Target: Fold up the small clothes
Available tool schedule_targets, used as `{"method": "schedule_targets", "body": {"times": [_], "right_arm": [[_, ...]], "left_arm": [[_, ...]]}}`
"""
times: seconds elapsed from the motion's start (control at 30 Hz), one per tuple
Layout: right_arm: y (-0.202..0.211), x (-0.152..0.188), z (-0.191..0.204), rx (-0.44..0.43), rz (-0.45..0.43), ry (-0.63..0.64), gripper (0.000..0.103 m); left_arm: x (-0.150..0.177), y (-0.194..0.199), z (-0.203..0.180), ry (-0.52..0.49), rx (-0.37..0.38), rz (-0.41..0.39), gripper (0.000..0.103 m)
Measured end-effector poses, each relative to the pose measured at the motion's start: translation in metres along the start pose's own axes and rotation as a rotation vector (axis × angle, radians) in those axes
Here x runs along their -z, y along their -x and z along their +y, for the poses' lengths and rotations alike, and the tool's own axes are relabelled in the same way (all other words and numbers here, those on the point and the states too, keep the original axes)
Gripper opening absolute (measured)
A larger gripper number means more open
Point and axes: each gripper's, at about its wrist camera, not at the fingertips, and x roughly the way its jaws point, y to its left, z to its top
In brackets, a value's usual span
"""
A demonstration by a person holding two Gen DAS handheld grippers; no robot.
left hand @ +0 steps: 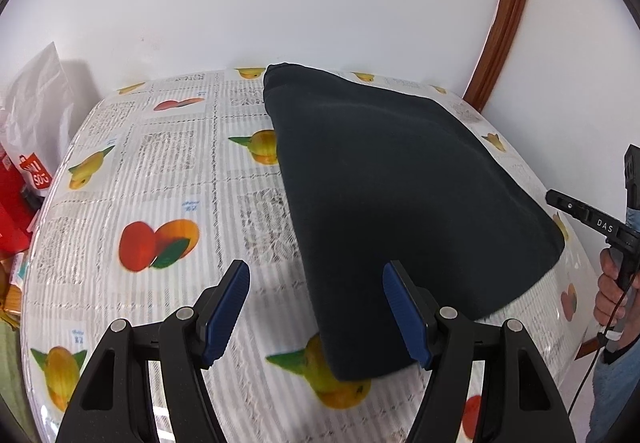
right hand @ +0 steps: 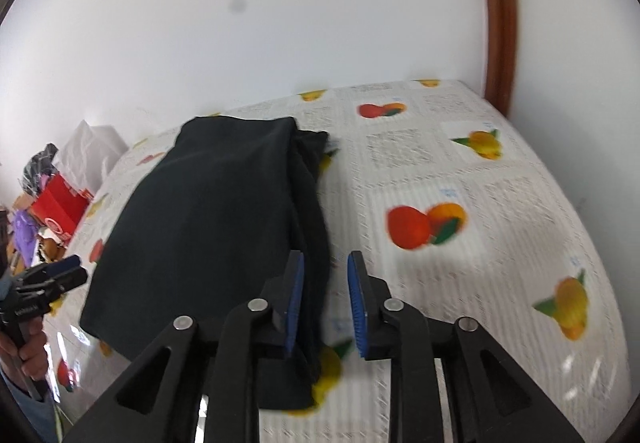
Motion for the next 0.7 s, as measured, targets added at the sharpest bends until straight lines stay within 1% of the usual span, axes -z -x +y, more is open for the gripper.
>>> {"method": "schedule_targets", "body": {"times": [0.07,0.17,0.2,0.3,0.43,0.53,0.6,0.7], "right_arm": [[0.005,0.008,-0.01,0.035,0.006,-0.007,0.028],[0.008,0.02,-0.021,0.112,0.027,0.006,0.028],[0.009,0.025,-0.024,0.123,0.034,0.009,0.028],[0.005,0.041,-0.029,0.103,0.084,0.016,0.028],[-0.004,0.066,-0.015,0.088,0.129,0.1,0.028],[-0.008,0.078,-0.002,0.061,0.138,0.14,0.028],[-0.009,0.081,0.003,0.044,0.133,0.146,0.028],[-0.01,0.082,0.008,0.016,0.114,0.143,0.028]], "left_arm": [[0.007,0.005,0.002,-0.005,-0.004,0.0,0.067],[0.018,0.013,0.007,-0.004,0.0,0.009,0.067],[0.021,0.015,0.008,-0.003,0.002,0.011,0.067],[0.033,0.021,0.012,-0.003,0.012,0.021,0.066],[0.048,0.02,0.012,-0.015,0.048,0.049,0.064],[0.056,0.015,0.009,-0.022,0.064,0.072,0.059],[0.059,0.008,0.005,-0.026,0.08,0.092,0.054],[0.059,-0.001,-0.003,-0.042,0.085,0.104,0.05]]}}
